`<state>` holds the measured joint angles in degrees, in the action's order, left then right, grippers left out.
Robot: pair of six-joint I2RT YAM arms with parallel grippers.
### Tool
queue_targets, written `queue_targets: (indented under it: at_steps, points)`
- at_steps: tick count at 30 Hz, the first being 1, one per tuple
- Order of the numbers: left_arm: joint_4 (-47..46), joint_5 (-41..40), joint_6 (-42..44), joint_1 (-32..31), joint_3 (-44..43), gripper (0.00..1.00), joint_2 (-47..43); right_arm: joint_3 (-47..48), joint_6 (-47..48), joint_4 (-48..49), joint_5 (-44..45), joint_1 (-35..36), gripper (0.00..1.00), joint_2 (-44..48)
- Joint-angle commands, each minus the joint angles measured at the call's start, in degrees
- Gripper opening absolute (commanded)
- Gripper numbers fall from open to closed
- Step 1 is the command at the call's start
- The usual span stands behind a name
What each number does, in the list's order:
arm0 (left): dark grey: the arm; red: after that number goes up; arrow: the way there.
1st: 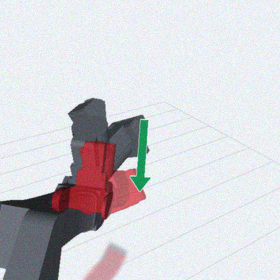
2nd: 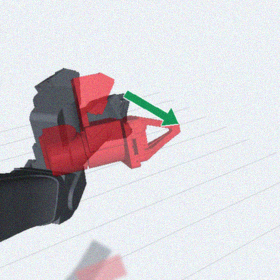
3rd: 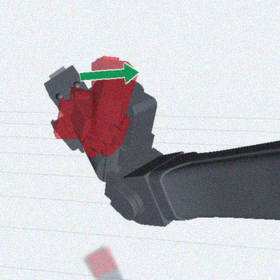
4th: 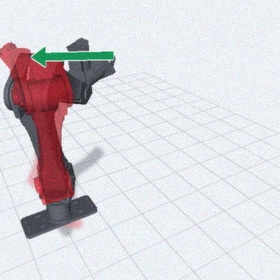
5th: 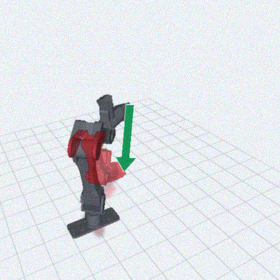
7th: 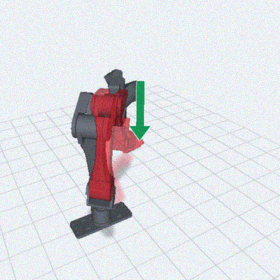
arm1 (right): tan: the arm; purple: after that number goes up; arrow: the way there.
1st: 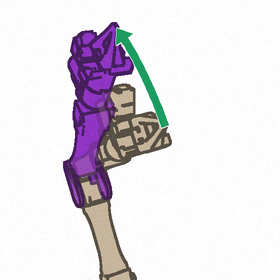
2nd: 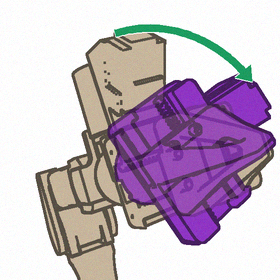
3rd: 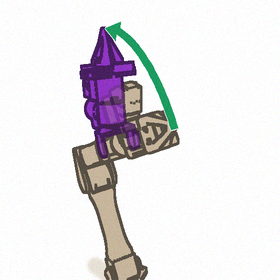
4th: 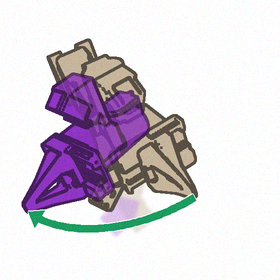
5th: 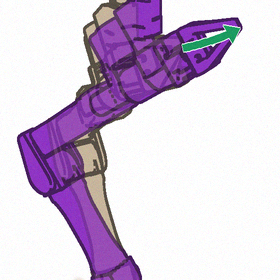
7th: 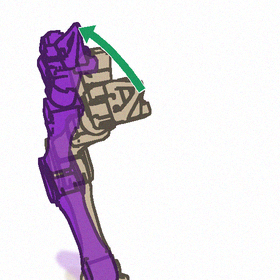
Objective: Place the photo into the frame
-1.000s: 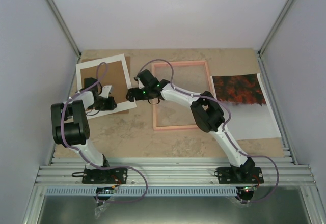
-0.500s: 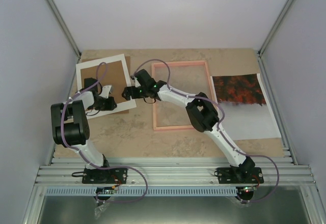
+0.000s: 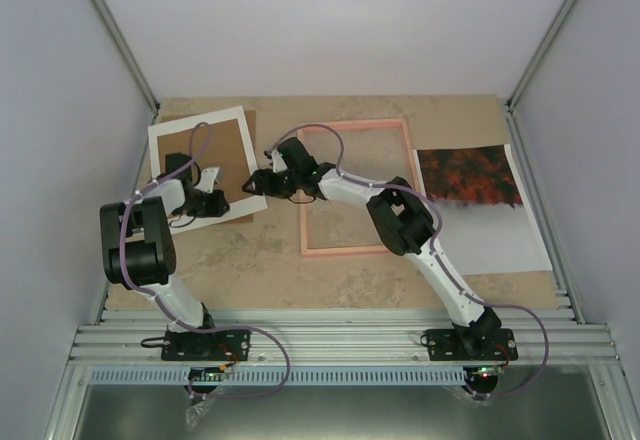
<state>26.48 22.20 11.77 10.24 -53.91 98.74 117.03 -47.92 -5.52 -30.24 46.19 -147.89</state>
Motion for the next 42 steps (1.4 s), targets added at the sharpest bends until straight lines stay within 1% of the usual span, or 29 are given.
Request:
queue_targets:
  at_steps: [1, 3, 7, 10, 11, 14, 17, 19, 21, 22, 25, 27, 28, 29, 35, 36, 39, 42]
  points:
    - [1.0, -2.9, 0.3, 0.1, 2.4, 0.21, 3.0, -3.7, -5.6, 0.1, -6.5, 0.8, 0.71, 2.3]
    - [0.9, -2.9, 0.2, 0.1, 2.5, 0.21, 3.1, -5.2, -6.5, 1.3, -7.3, 0.6, 0.70, 3.5]
    - [0.8, -2.8, 0.2, 0.1, 2.3, 0.21, 3.2, -7.8, -8.2, 3.6, -8.0, 0.7, 0.66, 5.5]
    - [0.8, -2.7, 0.2, 0.1, 2.4, 0.21, 3.1, -7.6, -7.3, 4.4, -6.7, 0.7, 0.57, 5.7]
    - [0.8, -2.7, 0.2, 0.1, 2.5, 0.21, 3.0, -7.1, -6.7, 4.3, -6.1, 0.6, 0.53, 5.5]
    - [0.9, -2.6, 0.3, 0.1, 2.6, 0.21, 2.5, -3.4, -2.9, 3.1, -3.3, 0.7, 0.48, 3.9]
    - [1.0, -2.3, 0.2, 0.1, 2.4, 0.21, 2.2, 0.7, -0.6, 1.2, -0.9, 0.0, 0.45, 1.3]
    - [0.9, -2.3, 0.3, 0.1, 2.6, 0.22, 2.0, 1.7, -0.1, 1.3, -0.1, -0.3, 0.45, 0.2]
    - [0.9, -1.8, 0.6, 0.1, 2.6, 0.22, 1.7, 2.2, 0.1, 2.0, 0.1, -0.5, 0.42, -0.4]
    - [0.8, -1.6, 0.6, 0.1, 2.6, 0.22, 1.5, 2.2, -0.1, 2.4, 0.0, -0.7, 0.38, -0.6]
    - [0.7, -1.5, 0.6, 0.1, 2.8, 0.24, 0.3, 2.7, -0.7, 3.5, 0.0, -0.7, 0.23, -0.8]
    - [0.8, -1.3, 1.0, 0.1, 2.7, 0.34, -1.6, 2.9, -0.7, 3.2, -0.1, -0.7, 0.12, -0.2]
    - [0.8, -1.1, 1.0, 0.1, 2.6, 0.40, -3.0, 2.7, -0.5, 3.0, -0.2, -0.7, 0.06, 0.5]
    - [0.8, -0.9, 0.9, 0.1, 2.5, 0.48, -4.8, 2.4, -0.2, 2.7, -0.1, -0.7, 0.02, 1.2]
    - [1.9, -3.0, -1.1, 0.1, -1.5, 0.81, -15.0, -3.2, 1.8, 2.1, -0.2, -1.2, 0.01, 9.2]
    - [2.4, -3.4, -1.5, 0.1, -2.4, 0.83, -16.2, -5.0, 2.0, 2.0, -0.3, -1.4, 0.00, 11.1]
    - [3.7, -3.8, -2.5, 0.1, -5.1, 0.96, -19.3, -12.5, 2.6, 2.3, -1.3, -2.5, 0.01, 18.3]
    - [4.5, -4.1, -3.3, 0.1, -6.3, 0.98, -21.7, -22.1, 4.0, 3.4, -2.2, -4.3, 0.01, 27.6]
